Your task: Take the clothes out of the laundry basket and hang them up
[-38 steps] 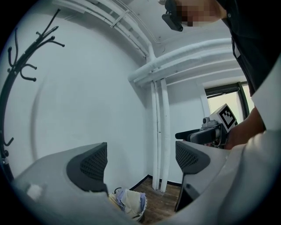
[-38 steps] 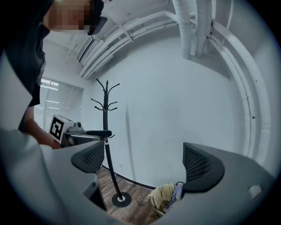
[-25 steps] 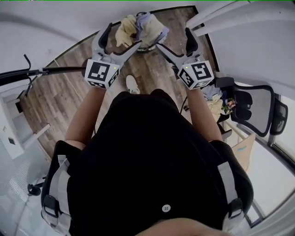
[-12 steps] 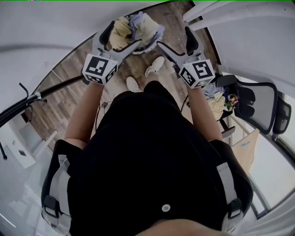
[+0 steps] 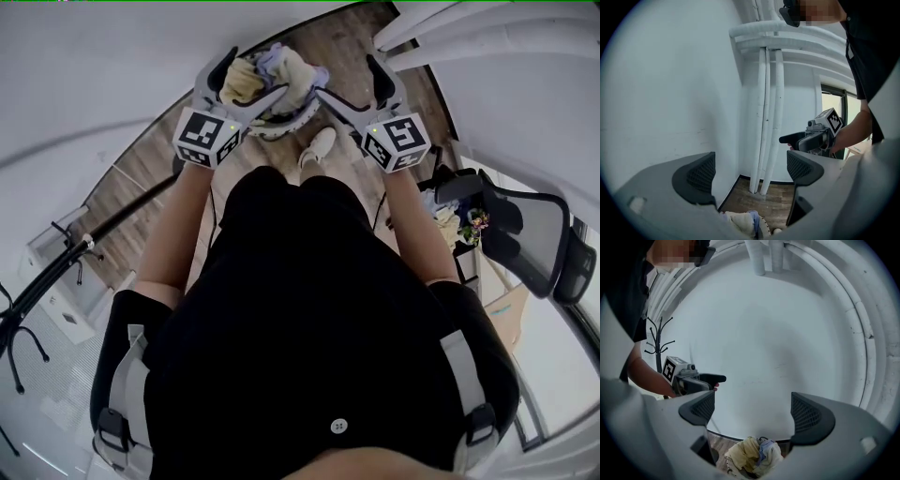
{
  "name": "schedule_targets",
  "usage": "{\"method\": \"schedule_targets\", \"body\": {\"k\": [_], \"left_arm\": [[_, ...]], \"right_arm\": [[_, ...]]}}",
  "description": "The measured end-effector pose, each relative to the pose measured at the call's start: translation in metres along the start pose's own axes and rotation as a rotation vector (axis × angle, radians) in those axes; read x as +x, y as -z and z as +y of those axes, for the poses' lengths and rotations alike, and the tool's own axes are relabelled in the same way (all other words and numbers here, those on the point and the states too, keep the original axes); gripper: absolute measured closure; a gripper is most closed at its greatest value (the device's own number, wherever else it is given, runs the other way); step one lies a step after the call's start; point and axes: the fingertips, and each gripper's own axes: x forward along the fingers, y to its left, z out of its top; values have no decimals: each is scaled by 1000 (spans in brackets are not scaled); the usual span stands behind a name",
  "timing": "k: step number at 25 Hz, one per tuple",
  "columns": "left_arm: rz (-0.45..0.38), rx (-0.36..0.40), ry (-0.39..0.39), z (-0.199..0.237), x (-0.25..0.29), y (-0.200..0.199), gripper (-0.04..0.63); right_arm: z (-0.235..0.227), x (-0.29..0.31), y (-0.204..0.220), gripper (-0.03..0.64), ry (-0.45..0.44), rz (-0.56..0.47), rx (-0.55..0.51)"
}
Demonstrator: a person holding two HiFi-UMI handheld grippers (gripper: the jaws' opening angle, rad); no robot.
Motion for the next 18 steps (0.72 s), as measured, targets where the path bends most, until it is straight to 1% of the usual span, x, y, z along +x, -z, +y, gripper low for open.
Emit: {"method": "schedule_targets", "body": {"k": [5, 9, 12, 18], "left_arm": [[142, 62, 60, 23, 59, 42, 117], [276, 118, 125, 48, 98, 98, 117], [362, 160, 173, 66, 127, 144, 117], [496, 156, 244, 101, 177, 249, 118]], "right_arm": [[-49, 36, 43, 134, -10, 98, 13], [-77, 64, 95, 172, -5, 193, 47], [-98, 87, 138, 187, 5, 261, 63], [-133, 136, 224, 208, 40, 347, 104]]}}
